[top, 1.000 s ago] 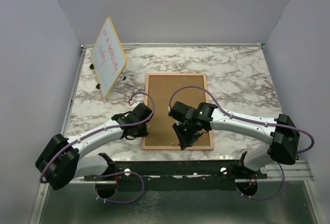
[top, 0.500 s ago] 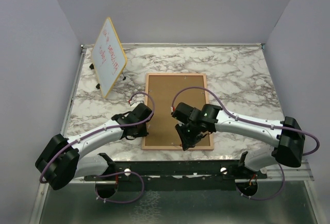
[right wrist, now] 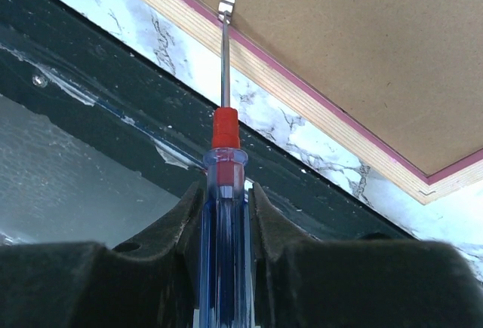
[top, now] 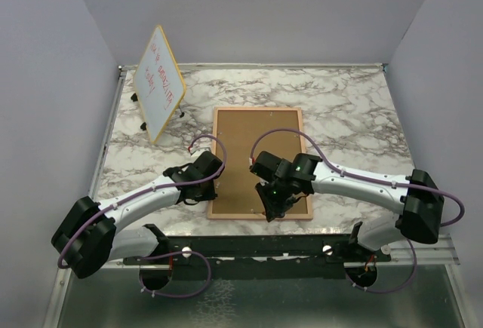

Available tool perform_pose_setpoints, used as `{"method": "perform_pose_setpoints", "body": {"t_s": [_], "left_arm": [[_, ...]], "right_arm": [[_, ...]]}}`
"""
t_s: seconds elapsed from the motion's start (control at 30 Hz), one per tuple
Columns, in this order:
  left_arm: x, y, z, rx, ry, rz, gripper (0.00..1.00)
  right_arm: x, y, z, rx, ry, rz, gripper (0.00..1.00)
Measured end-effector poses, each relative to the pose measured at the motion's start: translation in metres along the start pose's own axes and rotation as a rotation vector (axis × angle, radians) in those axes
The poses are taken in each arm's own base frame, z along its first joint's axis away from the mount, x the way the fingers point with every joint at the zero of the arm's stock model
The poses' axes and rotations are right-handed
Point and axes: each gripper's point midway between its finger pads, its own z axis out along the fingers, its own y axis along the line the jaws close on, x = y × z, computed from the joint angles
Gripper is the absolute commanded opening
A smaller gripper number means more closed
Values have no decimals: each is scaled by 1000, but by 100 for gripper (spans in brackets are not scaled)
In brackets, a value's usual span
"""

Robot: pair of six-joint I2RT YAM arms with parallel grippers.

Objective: Take the photo out of the frame
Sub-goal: Release the photo frame item from the photo frame.

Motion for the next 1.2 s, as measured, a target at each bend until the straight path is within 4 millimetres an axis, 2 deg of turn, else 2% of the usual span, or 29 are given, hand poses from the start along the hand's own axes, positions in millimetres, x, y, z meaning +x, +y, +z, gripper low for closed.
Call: {"method": "perform_pose_setpoints", "body": {"t_s": [0.33,0.63,0.9,1.07,1.2], "left_arm": [[0,0,0,3,-4,0,0],[0,0,0,4,-6,2,0],[0,0,0,4,-7,2,0],[-1,1,0,2,-8,3,0],[-1,1,0,2,-9,4,0]], "right_arm": [[6,2,5,-7,50,5,1],[-11,14,9,-58,-17,-6,1],[-15,10,5,-41,-49,2,1],[-9,4,-9,-46,-73,5,1],[5,-4,-6,-30,-40,4,1]]}}
